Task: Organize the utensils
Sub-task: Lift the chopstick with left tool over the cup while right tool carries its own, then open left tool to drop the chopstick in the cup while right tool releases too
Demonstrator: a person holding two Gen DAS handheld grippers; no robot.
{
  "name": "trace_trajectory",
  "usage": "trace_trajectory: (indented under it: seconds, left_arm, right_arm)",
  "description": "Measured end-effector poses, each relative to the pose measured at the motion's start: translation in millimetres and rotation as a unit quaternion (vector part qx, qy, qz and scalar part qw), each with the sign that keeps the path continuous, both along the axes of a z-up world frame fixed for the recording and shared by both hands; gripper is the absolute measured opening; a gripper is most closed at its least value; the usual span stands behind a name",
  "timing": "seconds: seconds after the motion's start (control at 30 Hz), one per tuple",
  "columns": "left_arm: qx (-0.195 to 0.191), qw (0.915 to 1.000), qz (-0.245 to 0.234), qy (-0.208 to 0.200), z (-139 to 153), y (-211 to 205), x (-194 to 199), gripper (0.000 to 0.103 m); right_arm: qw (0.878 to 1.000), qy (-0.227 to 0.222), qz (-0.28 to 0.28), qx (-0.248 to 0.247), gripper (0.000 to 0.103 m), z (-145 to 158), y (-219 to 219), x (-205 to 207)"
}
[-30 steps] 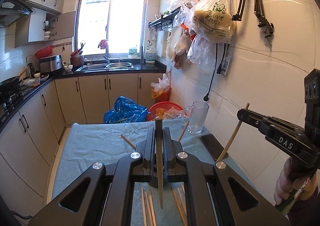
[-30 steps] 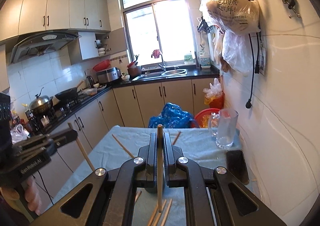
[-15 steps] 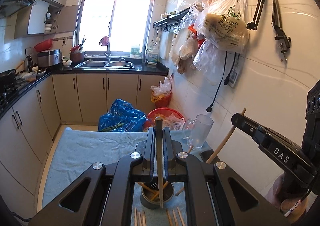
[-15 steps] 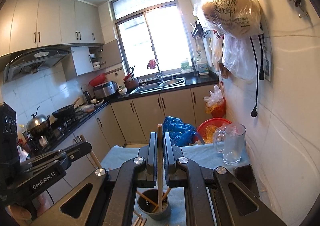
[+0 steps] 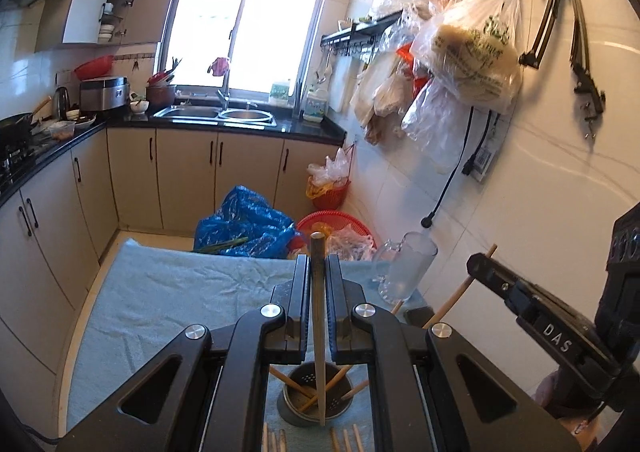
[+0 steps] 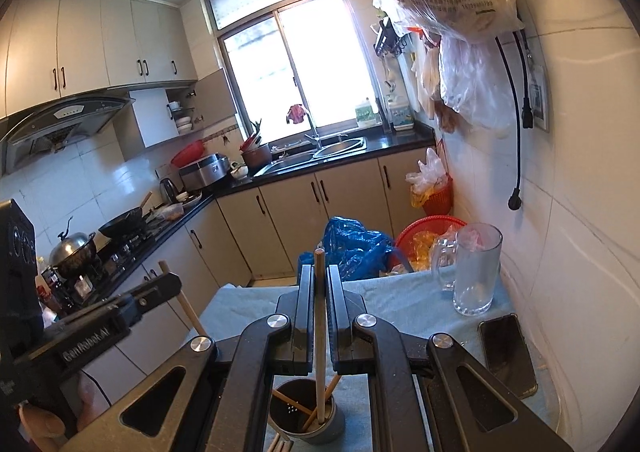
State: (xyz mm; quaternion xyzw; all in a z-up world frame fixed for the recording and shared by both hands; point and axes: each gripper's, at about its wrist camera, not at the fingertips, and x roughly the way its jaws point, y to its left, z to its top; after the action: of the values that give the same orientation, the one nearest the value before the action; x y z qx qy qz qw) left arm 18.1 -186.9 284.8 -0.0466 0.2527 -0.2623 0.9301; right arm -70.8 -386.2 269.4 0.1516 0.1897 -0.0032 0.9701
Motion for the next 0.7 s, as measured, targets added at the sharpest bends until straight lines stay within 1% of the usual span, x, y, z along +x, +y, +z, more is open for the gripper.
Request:
trace_trajectory:
  seconds: [0.17,0.23,0.3,0.37,0.43,0.5,0.6,0.7]
  left_arm:
    - [-0.007,0.9998,-0.003,-0.019,15.0,1.5,-6.4,0.007]
    - [-0.004,0.9997,0.000,-0.023,15.0,-0.7,-6.1,0.007]
    - [0.001,0.9996,0.004,-0.027,11.2,-3.2,-5.6,0.007]
    - [0.012,0.9995,0.005,-0.030,1.5,-7.5,-4.3,0.007]
    - [0.027,0.9994,0.003,-0.021,-13.6,-12.5,-0.8,0.007]
    - [0.042,0.9991,0.003,-0.010,-28.6,-16.8,2.5,0.007]
    - [0.060,0.9982,0.001,0.010,-51.1,-21.3,7.1,0.007]
    - [0.066,0.9974,-0.001,0.027,-65.2,-21.6,9.1,0.007]
  right_arm:
    - [1.000,-0.014,0.002,-0.007,0.006,12.0,3.8,-3.0]
    - [1.000,-0.015,0.002,-0.009,0.006,12.4,6.3,-1.5]
    - [1.000,-0.011,-0.002,-0.012,0.006,6.7,9.0,1.7]
    - [1.000,-0.004,-0.012,-0.027,0.006,-3.3,12.8,6.1]
    - [0.999,0.011,-0.012,-0.032,0.006,-15.0,13.5,12.1]
    - [0.999,0.037,-0.007,-0.020,0.006,-33.5,11.7,20.6]
    - [0.998,0.062,-0.004,-0.006,0.006,-53.5,7.5,27.9]
    - [0.996,0.084,-0.003,0.007,0.007,-69.8,2.5,34.7]
